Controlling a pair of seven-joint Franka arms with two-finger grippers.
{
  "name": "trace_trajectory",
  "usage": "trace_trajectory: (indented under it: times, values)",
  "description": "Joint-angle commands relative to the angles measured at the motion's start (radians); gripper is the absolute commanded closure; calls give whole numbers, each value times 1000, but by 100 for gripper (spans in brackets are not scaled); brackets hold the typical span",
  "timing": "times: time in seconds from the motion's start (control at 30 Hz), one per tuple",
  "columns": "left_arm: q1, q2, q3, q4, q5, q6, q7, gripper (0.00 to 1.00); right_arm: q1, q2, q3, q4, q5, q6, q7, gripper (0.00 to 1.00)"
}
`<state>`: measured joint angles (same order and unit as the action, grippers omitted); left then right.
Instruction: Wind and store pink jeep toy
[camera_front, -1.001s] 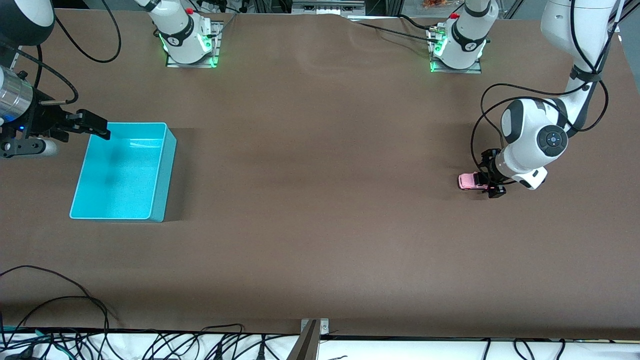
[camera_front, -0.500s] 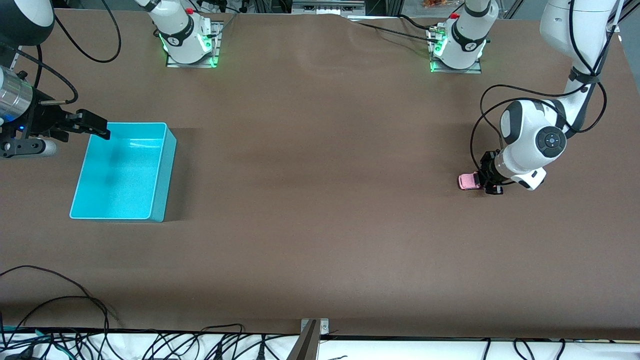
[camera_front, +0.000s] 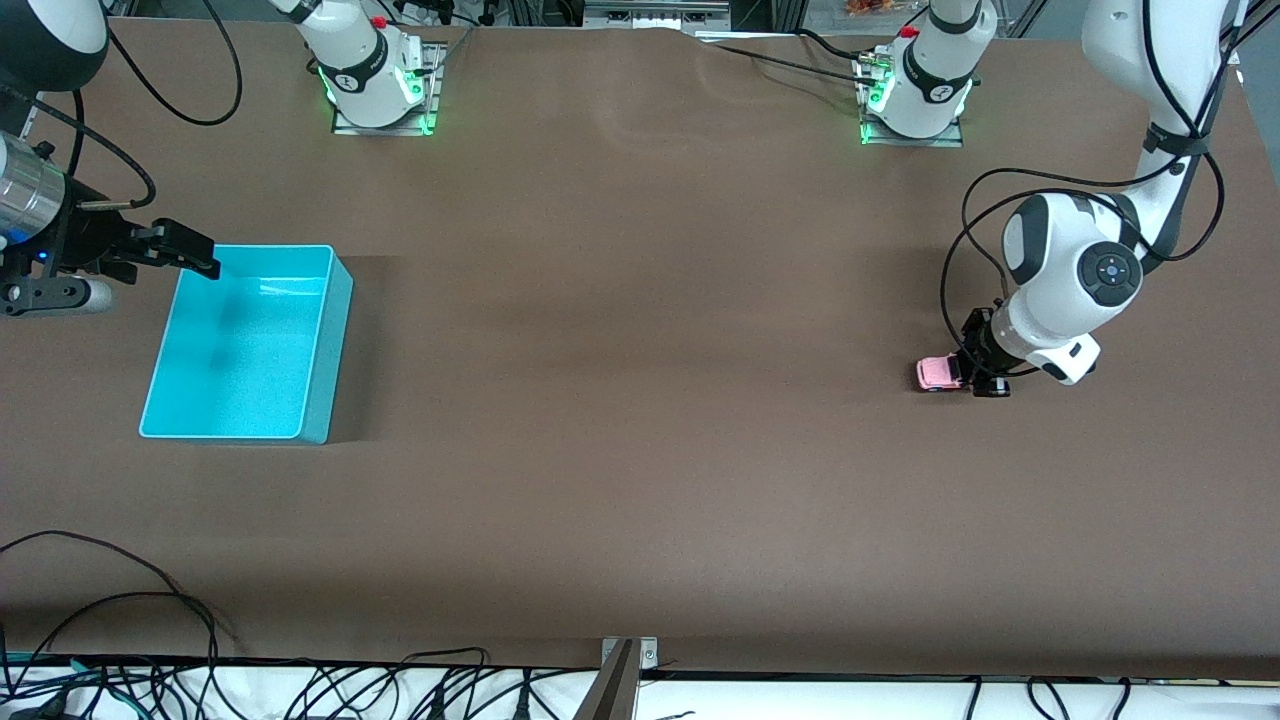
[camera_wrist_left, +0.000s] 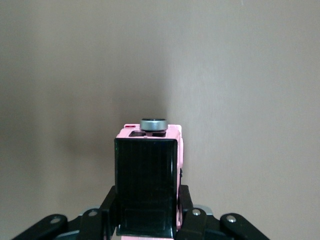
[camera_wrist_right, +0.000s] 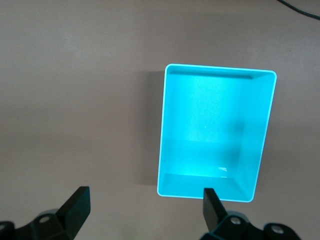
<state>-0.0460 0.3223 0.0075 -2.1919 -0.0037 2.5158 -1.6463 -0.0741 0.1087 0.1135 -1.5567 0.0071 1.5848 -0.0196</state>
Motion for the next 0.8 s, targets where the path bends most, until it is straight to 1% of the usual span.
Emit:
trace_trajectory:
  times: [0.0, 0.13, 0.23, 0.4, 0.53, 0.77]
  values:
    - [-90, -16, 2, -3, 20, -20, -92, 78, -4, -4, -2, 15, 14, -17, -10, 0]
    - [-139, -14, -1, -5, 56, -20, -116, 79, -3, -4, 0, 15, 14, -16, -10, 0]
    - [-164, -9, -8, -5, 56, -19, -124, 80, -3, -3, 0, 15, 14, -14, -10, 0]
    - [-219, 35, -15, -5, 56, 7, -184, 80, 2, -3, 0, 15, 11, -12, -10, 0]
    - [-227, 69, -17, -5, 56, 44, -231, 80, -1, -3, 0, 15, 13, -12, -10, 0]
    - [-233, 96, -17, -3, 56, 52, -241, 80, 0, -3, 0, 15, 13, -11, -10, 0]
